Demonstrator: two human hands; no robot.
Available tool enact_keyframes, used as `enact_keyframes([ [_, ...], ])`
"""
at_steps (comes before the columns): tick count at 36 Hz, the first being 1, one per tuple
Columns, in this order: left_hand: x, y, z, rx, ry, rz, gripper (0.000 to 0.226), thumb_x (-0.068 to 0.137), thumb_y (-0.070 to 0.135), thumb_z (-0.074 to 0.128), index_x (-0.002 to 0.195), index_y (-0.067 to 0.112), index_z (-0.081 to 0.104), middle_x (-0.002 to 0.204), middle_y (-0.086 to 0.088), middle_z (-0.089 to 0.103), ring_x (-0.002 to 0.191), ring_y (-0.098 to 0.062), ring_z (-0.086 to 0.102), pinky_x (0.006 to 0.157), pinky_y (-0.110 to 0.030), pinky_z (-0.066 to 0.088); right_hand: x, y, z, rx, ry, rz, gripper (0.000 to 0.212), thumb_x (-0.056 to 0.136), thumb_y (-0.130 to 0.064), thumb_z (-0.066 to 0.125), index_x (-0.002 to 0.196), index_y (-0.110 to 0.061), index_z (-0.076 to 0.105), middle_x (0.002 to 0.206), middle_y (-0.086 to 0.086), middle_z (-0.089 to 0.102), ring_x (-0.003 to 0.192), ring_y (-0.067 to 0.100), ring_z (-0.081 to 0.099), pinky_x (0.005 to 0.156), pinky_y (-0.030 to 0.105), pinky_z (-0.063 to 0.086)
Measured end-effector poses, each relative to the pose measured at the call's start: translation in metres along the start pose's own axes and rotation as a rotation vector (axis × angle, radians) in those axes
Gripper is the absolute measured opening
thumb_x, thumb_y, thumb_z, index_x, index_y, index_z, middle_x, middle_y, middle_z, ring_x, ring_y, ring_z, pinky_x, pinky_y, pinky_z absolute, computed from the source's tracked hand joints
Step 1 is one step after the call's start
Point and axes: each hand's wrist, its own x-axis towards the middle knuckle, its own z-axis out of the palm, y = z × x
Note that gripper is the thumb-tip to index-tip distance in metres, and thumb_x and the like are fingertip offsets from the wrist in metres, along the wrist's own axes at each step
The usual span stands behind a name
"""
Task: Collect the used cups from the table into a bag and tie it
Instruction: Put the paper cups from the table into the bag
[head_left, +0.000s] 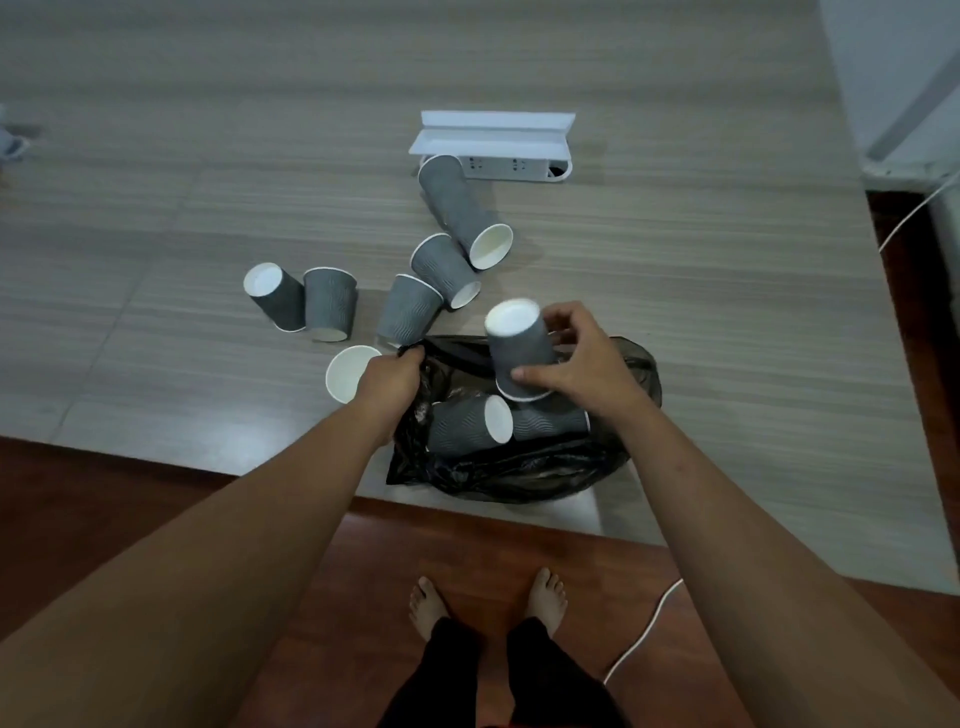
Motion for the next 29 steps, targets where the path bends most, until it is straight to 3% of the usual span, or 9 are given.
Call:
enact_keyframes([
  [3,0.002,0.003,0.001,-0.081,-0.027,-0.023,0.028,0.090,0.035,0.053,0.093,0.010,0.065,0.100,-0.013,0.071,0.093,-0.030,0.066,0.087,-0.040,0.053,-0.004,-0.001,0.003,-0.291,-0.136,-0.191,0.068,0.059,-0.017,0.091,0.119,-0.022,0.060,0.115,-0.003,0.061,0.109,0.015,0.057,0.100,0.033,0.045],
  [6,0.002,0.004,0.001,-0.147,-0.030,-0.056,0.034,0.092,0.037,0.050,0.106,0.010,0.066,0.099,-0.009,0.070,0.090,-0.026,0.066,0.081,-0.035,0.054,-0.002,-0.005,0.010,-0.520,-0.207,-0.370,0.068,0.062,-0.017,0.086,0.126,-0.017,0.061,0.118,0.002,0.059,0.111,0.022,0.052,0.101,0.030,0.038],
  [9,0.001,0.006,0.000,-0.252,-0.045,-0.071,0.029,0.093,0.039,0.050,0.097,0.015,0.067,0.091,-0.005,0.070,0.081,-0.022,0.066,0.066,-0.029,0.052,-0.001,-0.008,0.016,-0.676,-0.225,-0.470,0.070,0.063,-0.013,0.081,0.130,-0.018,0.061,0.120,0.003,0.057,0.111,0.023,0.046,0.102,0.029,0.037],
  [12,-0.001,0.009,-0.001,-0.322,-0.065,-0.049,0.030,0.090,0.041,0.054,0.101,0.018,0.070,0.094,-0.004,0.073,0.086,-0.023,0.069,0.075,-0.033,0.055,-0.003,-0.007,0.018,-0.825,-0.212,-0.528,0.070,0.066,-0.014,0.079,0.133,-0.018,0.060,0.125,0.006,0.055,0.115,0.028,0.043,0.104,0.036,0.038],
  [17,-0.003,0.011,-0.003,-0.316,-0.072,0.011,0.027,0.086,0.038,0.058,0.100,0.019,0.072,0.096,-0.001,0.076,0.094,-0.023,0.070,0.089,-0.037,0.054,-0.006,-0.001,0.018,-0.737,-0.241,-0.440,0.065,0.077,-0.018,0.074,0.139,-0.013,0.054,0.147,0.011,0.044,0.135,0.031,0.036,0.117,0.039,0.027],
  [21,-0.003,0.008,-0.002,-0.273,-0.055,0.039,0.023,0.089,0.036,0.055,0.095,0.020,0.070,0.096,-0.002,0.074,0.095,-0.024,0.068,0.091,-0.039,0.053,-0.009,0.006,0.003,-0.604,0.055,-0.413,0.058,0.077,-0.008,0.066,0.134,-0.009,0.058,0.146,0.013,0.046,0.133,0.034,0.041,0.116,0.043,0.028],
  [25,-0.002,0.002,-0.003,-0.272,-0.038,0.032,0.021,0.090,0.036,0.055,0.087,0.021,0.069,0.092,-0.002,0.072,0.091,-0.023,0.067,0.084,-0.036,0.053,-0.007,0.025,-0.017,-0.669,0.378,-0.023,0.061,0.083,-0.028,0.066,0.139,-0.011,0.049,0.148,0.016,0.038,0.135,0.037,0.034,0.113,0.048,0.031],
  [27,-0.002,-0.001,-0.004,-0.271,-0.034,0.027,0.021,0.091,0.037,0.054,0.084,0.022,0.067,0.091,-0.003,0.072,0.090,-0.023,0.067,0.079,-0.035,0.054,-0.005,0.038,-0.025,-0.650,0.379,0.304,0.075,0.085,-0.049,0.061,0.147,-0.014,0.036,0.150,0.016,0.034,0.137,0.037,0.032,0.110,0.049,0.033],
  [29,-0.002,-0.002,-0.004,-0.286,-0.036,0.023,0.021,0.090,0.038,0.054,0.086,0.022,0.067,0.091,-0.002,0.072,0.087,-0.022,0.067,0.068,-0.031,0.053,-0.004,0.050,-0.033,-0.504,0.296,0.539,0.080,0.082,-0.058,0.060,0.142,-0.009,0.041,0.143,0.020,0.045,0.131,0.038,0.044,0.101,0.043,0.041],
])
